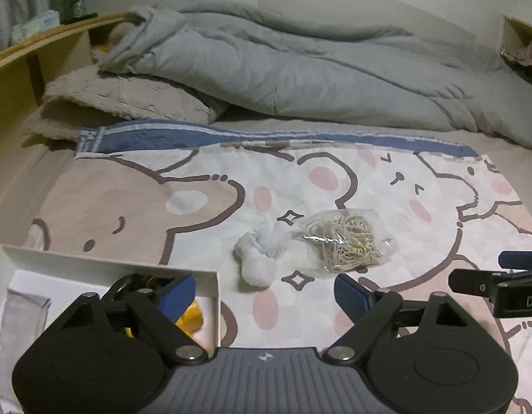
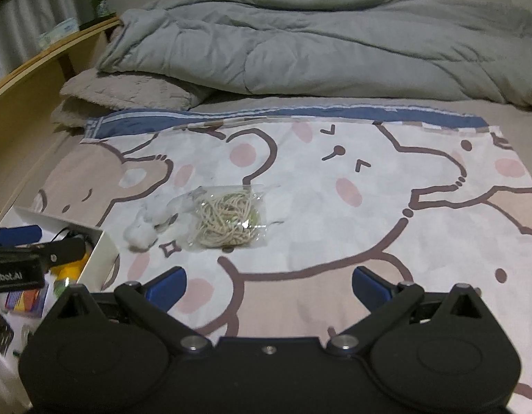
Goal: Organize objects
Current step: 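Withdraw both tools from the box toward the cotton ball and string bag, then grasp the white cotton ball with the left tool while the right tool grasps the string bag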
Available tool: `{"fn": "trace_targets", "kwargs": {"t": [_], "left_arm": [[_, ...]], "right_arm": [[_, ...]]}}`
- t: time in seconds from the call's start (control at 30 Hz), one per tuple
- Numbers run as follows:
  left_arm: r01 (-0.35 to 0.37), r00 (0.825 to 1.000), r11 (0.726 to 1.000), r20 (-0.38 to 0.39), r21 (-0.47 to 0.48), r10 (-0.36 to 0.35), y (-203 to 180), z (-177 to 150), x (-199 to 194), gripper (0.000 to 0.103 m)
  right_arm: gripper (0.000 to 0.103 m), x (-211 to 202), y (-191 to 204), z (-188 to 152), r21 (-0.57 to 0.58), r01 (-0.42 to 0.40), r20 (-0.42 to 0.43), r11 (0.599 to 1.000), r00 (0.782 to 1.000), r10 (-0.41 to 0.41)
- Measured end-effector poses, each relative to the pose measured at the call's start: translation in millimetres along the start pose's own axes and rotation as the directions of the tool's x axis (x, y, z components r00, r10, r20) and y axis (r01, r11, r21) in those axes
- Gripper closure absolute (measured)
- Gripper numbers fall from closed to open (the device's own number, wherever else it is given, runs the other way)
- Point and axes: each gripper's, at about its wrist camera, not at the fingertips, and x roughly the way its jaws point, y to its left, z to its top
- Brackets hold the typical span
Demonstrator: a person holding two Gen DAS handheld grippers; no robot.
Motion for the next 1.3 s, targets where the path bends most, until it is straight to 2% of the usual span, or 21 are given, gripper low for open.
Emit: {"fn": "trace_targets", "kwargs": {"t": [0.2, 0.33, 0.53, 0.67, 0.8, 0.9, 1.0, 1.17, 1.3], "left_arm": [[0.028, 0.998, 0.998, -0.059, 0.048, -0.025, -2.6, 17.4, 40.3, 0.028], [0.047, 0.995, 0.996, -0.096, 0.080, -0.039, -2.8, 24.9, 63.3, 0.031], [0.066, 0.988, 0.992, -0.145, 0.107, -0.050, -0.1, 29.1, 91.5, 0.038], [0.072, 0.985, 0.988, -0.163, 0.137, -0.049, 1.3, 28.1, 102.7, 0.040], [0.097, 0.978, 0.984, -0.196, 0.150, -0.067, 3.6, 28.1, 113.2, 0.052], [0.096, 0.975, 0.984, -0.211, 0.150, -0.063, 5.4, 28.0, 120.2, 0.057], [0.095, 0.973, 0.986, -0.222, 0.139, -0.063, 8.5, 28.7, 125.3, 0.060], [0.097, 0.968, 0.987, -0.241, 0.130, -0.063, 10.4, 27.9, 133.3, 0.063], [0.099, 0.965, 0.989, -0.252, 0.112, -0.068, 11.5, 26.6, 139.8, 0.066]], "right_arm": [[0.000, 35.5, -4.1, 19.8, 0.047, 0.006, -0.042, 0.999, 0.999, -0.004], [0.000, 60.5, -4.1, 32.4, 0.086, 0.009, -0.068, 0.996, 0.998, -0.003], [0.000, 87.5, 2.9, 47.9, 0.110, 0.025, -0.075, 0.994, 0.997, -0.017], [0.007, 96.6, 9.4, 54.8, 0.133, 0.002, -0.067, 0.991, 0.998, 0.007], [0.013, 102.7, 19.8, 58.2, 0.130, -0.047, -0.037, 0.990, 0.998, 0.052], [0.018, 118.1, 29.2, 57.3, 0.102, -0.053, -0.066, 0.993, 0.996, 0.060], [0.018, 132.7, 34.0, 54.2, 0.074, -0.022, -0.093, 0.997, 0.995, 0.029], [0.015, 146.7, 36.1, 51.8, 0.080, -0.031, -0.113, 0.996, 0.993, 0.040], [0.016, 160.1, 34.6, 45.8, 0.085, -0.014, -0.142, 0.996, 0.989, 0.026]]}}
